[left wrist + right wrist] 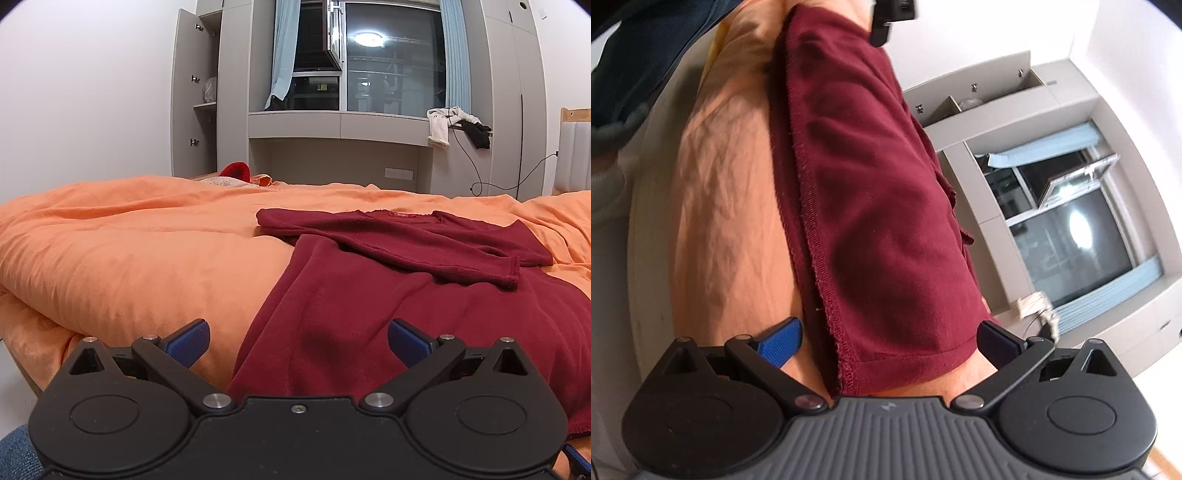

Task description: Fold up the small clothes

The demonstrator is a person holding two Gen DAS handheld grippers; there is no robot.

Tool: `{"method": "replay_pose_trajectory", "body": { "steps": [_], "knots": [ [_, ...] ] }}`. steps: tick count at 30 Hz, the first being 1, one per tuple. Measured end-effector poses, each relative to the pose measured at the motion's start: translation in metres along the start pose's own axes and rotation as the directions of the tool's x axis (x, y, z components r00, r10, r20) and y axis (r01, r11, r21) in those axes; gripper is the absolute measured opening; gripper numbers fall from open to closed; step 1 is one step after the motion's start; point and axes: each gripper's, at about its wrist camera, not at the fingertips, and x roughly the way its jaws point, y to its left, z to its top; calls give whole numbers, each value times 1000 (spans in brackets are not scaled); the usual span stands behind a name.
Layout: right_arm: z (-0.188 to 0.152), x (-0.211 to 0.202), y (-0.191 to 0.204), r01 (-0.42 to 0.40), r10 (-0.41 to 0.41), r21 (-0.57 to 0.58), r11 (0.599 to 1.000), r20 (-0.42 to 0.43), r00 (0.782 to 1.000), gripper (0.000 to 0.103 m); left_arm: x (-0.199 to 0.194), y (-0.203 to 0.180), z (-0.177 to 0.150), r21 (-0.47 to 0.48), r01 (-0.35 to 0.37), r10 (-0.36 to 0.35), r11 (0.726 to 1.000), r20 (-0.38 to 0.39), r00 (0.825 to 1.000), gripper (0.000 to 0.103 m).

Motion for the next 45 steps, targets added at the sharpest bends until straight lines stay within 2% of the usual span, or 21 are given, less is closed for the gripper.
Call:
{"method": "replay_pose_trajectory", "body": {
  "steps": [10, 13, 14, 15, 16, 17, 18, 23, 27, 30, 35, 38, 41, 43, 45],
  "knots": [
    [4, 32, 35, 117, -112, -151, 982, 47, 993, 102, -3, 1, -2, 5, -5, 5, 1000, 11, 1000, 102],
    [6, 34, 46, 125, -113, -176, 977, 75, 991, 93, -3, 2, -2, 1, -15, 15, 1000, 17, 1000, 102],
    [8, 30, 52, 118, -105, -177, 977, 81, 991, 83, -4, 2, -2, -1, -17, 17, 1000, 18, 1000, 102],
    [10, 30, 55, 104, -90, -176, 979, 86, 992, 67, -5, 2, -2, -3, -17, 17, 1000, 19, 1000, 102],
    [11, 30, 56, 90, -75, -174, 981, 88, 993, 57, -5, 3, -2, -4, -16, 16, 1000, 22, 1000, 102],
    [13, 28, 57, 83, -68, -173, 981, 90, 994, 40, -6, 3, -2, -4, -14, 14, 1000, 24, 1000, 102],
    [14, 28, 57, 81, -65, -168, 982, 97, 993, 31, -7, 3, -2, -2, -10, 10, 1000, 27, 1000, 102],
    [21, 21, 37, 52, -46, -42, 998, 122, 991, 8, -14, 1, -2, 18, 29, -30, 999, 66, 997, 102],
    [23, 15, 25, 96, -98, 17, 995, 161, 982, 7, -24, -6, -4, 53, 104, -109, 993, 109, 988, 102],
    [25, 11, 12, 141, -153, 75, 987, 184, 971, 6, -32, -17, -8, 117, 156, -172, 981, 140, 975, 102],
    [22, 10, 3, 213, -235, 130, 968, 188, 953, 6, -39, -38, -17, 255, 142, -192, 956, 184, 964, 102],
    [21, 12, -3, 230, -254, 147, 962, 175, 951, 6, -44, -40, -19, 271, 199, -255, 942, 191, 948, 102],
    [20, 10, -7, 239, -266, 162, 957, 174, 948, 6, -53, -44, -23, 302, 257, -326, 918, 205, 923, 102],
    [20, 8, -10, 241, -273, 180, 954, 183, 945, 6, -57, -51, -29, 356, 281, -368, 891, 206, 907, 102],
    [20, 4, -10, 253, -291, 199, 947, 194, 937, 6, -58, -61, -36, 422, 281, -390, 862, 199, 899, 102]
  ]
}}
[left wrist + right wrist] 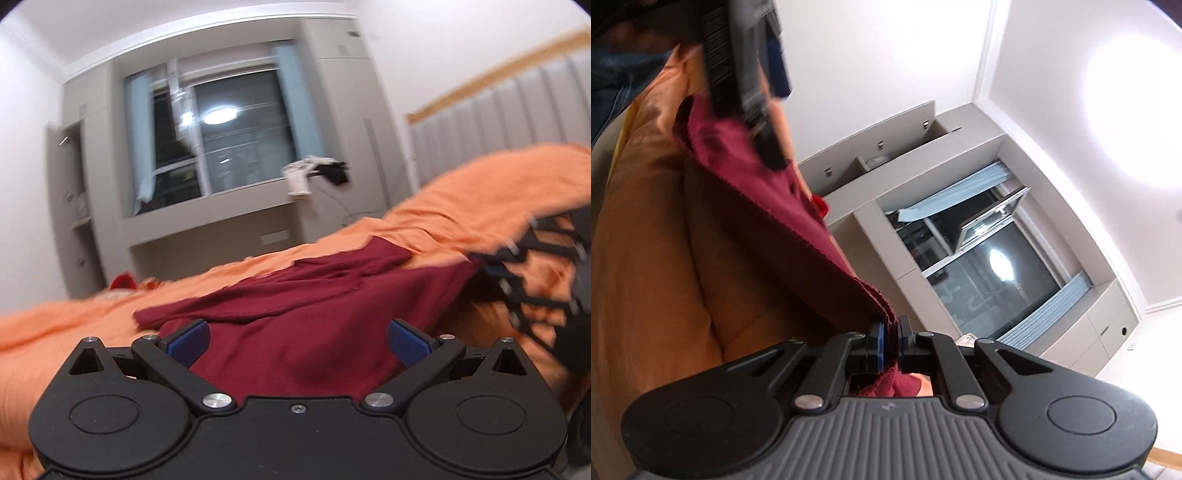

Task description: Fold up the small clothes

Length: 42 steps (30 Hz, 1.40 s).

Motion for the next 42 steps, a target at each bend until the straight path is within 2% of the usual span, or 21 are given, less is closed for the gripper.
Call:
{"method": "replay_pose_trajectory", "body": {
  "steps": [4, 7, 10, 14, 17, 21, 26, 33, 36, 38, 42],
  "knots": [
    [-2, -1, 4, 19, -20, 20, 1000, 20, 1000, 6, 11, -29, -7, 152, 16, -10, 988, -38, 999, 102],
    [-2, -3, 4, 29, -30, 21, 999, 28, 999, 6, 29, -44, -15, 232, -22, 47, 972, -105, 993, 102],
    [-4, -5, 6, 43, -44, 22, 999, 34, 998, 6, 42, -46, -20, 258, -76, 118, 963, -151, 981, 98],
    [-6, -8, 5, 63, -63, 29, 998, 19, 998, 6, 47, -39, -20, 250, -167, 210, 954, -158, 965, 92],
    [-6, -10, 3, 81, -82, 36, 996, 8, 997, 6, 50, -38, -22, 280, -260, 308, 924, -143, 941, 87],
    [-6, -11, -4, 109, -109, 56, 992, 0, 994, 6, 54, -41, -23, 334, -367, 426, 868, -121, 897, 82],
    [-7, -16, -6, 120, -120, 66, 991, -6, 993, 6, 50, -37, -18, 327, -437, 494, 838, -114, 862, 77],
    [-4, -15, -6, 111, -111, 60, 992, -4, 994, 6, 41, -20, -11, 260, -492, 536, 831, -141, 832, 73],
    [-3, -17, -7, 109, -109, 60, 992, -1, 994, 6, 37, -16, -9, 244, -506, 547, 828, -148, 824, 63],
    [-2, -18, -8, 109, -109, 58, 992, 3, 994, 6, 36, -14, -8, 241, -506, 548, 828, -155, 822, 52],
    [-2, -21, -9, 109, -109, 58, 992, 7, 994, 6, 34, -11, -7, 238, -504, 546, 830, -161, 822, 38]
  ]
}}
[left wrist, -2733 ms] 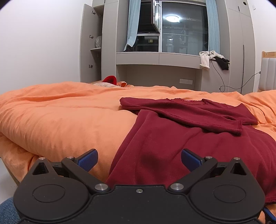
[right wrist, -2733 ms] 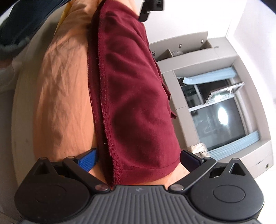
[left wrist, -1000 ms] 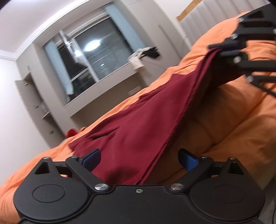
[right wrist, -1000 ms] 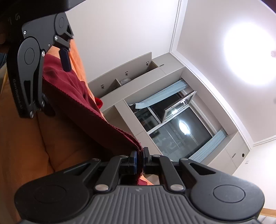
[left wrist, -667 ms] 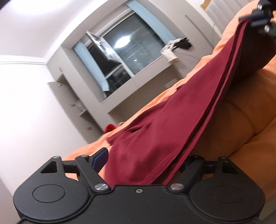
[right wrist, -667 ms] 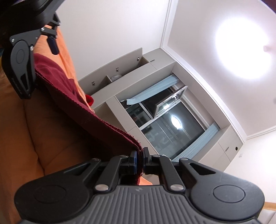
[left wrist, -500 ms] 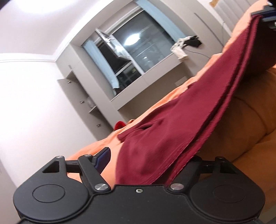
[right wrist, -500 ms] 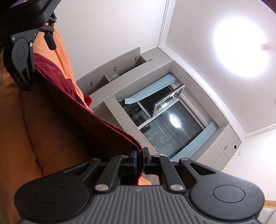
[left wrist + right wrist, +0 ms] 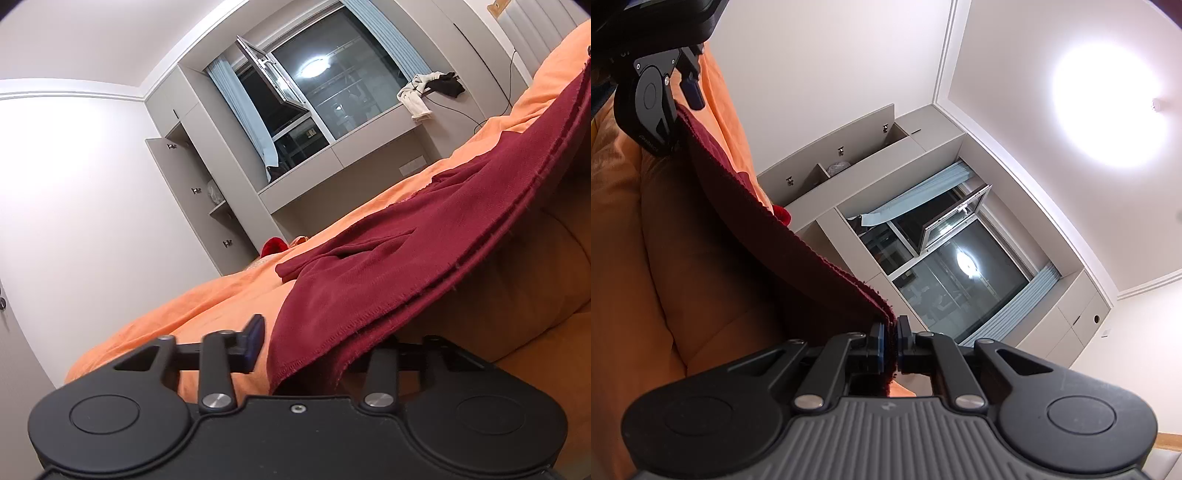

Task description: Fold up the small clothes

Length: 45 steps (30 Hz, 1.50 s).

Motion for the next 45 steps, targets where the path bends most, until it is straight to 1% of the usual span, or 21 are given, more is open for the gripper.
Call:
{"method": "replay_pose_trajectory", "body": {
  "steps": [2, 4, 6, 7, 8, 10, 14, 18, 24, 28, 33, 37, 40, 43, 45],
  "knots": [
    [0, -2, 0, -1, 1, -3, 1000, 1, 1000, 6, 0, 2, -1, -6, -2, 2, 1000, 1, 1000, 25],
    [0, -1, 0, -2, 2, -2, 1000, 0, 1000, 6, -2, 6, -1, -26, -9, 9, 1000, 2, 1000, 17],
    [0, -3, -1, -5, 5, -3, 1000, 2, 1000, 6, -2, 10, 0, -52, -12, 12, 999, 6, 1000, 14],
    [0, -4, -1, -8, 8, -4, 1000, 4, 1000, 6, -3, 13, 1, -65, -9, 10, 998, 8, 1000, 10],
    [1, -6, -1, -9, 9, -5, 1000, 6, 1000, 6, -4, 13, 1, -74, -8, 9, 997, 11, 1000, 8],
    [1, -8, -3, -7, 7, -6, 1000, 11, 1000, 6, -6, 18, 2, -91, -8, 10, 996, 29, 1000, 7],
    [2, -14, -9, 12, -12, 8, 1000, 18, 1000, 6, -15, 26, 7, -124, -5, 16, 992, 91, 996, 6],
    [7, -18, -22, 35, -36, 34, 999, 29, 999, 5, -27, 38, 18, -165, 32, -9, 986, 134, 991, 5],
    [17, -32, -53, 81, -86, 116, 990, 37, 996, 5, -53, 54, 32, -165, 68, -33, 984, 210, 977, 5],
    [21, -54, -70, 108, -117, 123, 987, 69, 991, 5, -78, 67, 36, -159, 81, -37, 984, 265, 964, 4],
    [23, -76, -83, 113, -121, 137, 984, 56, 991, 5, -102, 72, 39, -147, 112, -64, 983, 298, 952, 4],
    [22, -95, -96, 154, -166, 160, 975, 66, 984, 5, -128, 81, 37, -134, 124, -70, 983, 348, 935, 4],
    [22, -100, -98, 169, -182, 163, 972, 69, 981, 5, -141, 85, 36, -110, 139, -88, 984, 376, 922, 5],
    [21, -92, -95, 166, -179, 166, 972, 64, 982, 5, -139, 83, 33, -84, 130, -90, 988, 374, 923, 5],
    [21, -87, -91, 160, -172, 168, 973, 62, 983, 5, -132, 82, 33, -80, 123, -87, 989, 355, 931, 7]
  ]
}}
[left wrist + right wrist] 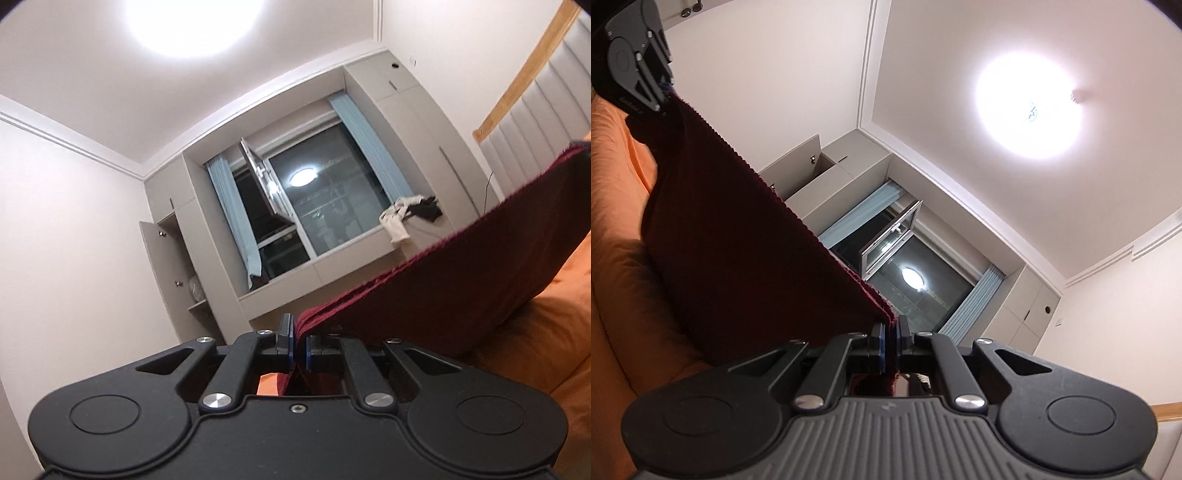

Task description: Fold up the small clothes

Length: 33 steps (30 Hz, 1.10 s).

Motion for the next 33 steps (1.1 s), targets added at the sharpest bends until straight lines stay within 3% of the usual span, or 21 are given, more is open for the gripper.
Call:
{"method": "replay_pose_trajectory", "body": {
  "steps": [5, 10, 16, 21, 28, 33],
  "knots": [
    [-1, -4, 3, -33, 33, -5, 999, 0, 999, 5, 26, 7, 1, -48, 33, -34, 998, -27, 999, 7],
    [1, 15, -1, -35, 35, -4, 999, 4, 999, 5, 83, 15, 12, -105, 39, -41, 994, -15, 999, 7],
    [-12, 113, 7, -84, 84, -16, 996, -35, 996, 5, 182, 17, 15, -129, 58, -68, 990, -78, 995, 7],
    [-28, 185, 26, -133, 132, -5, 991, -79, 988, 5, 261, 24, 6, -191, 63, -98, 980, -184, 978, 7],
    [-59, 248, 57, -202, 203, 21, 979, -167, 965, 5, 344, 18, -15, -194, 59, -114, 979, -287, 951, 7],
    [-84, 272, 70, -265, 285, 108, 958, -265, 921, 5, 388, 13, -38, -214, 75, -149, 974, -353, 924, 9]
  ]
}}
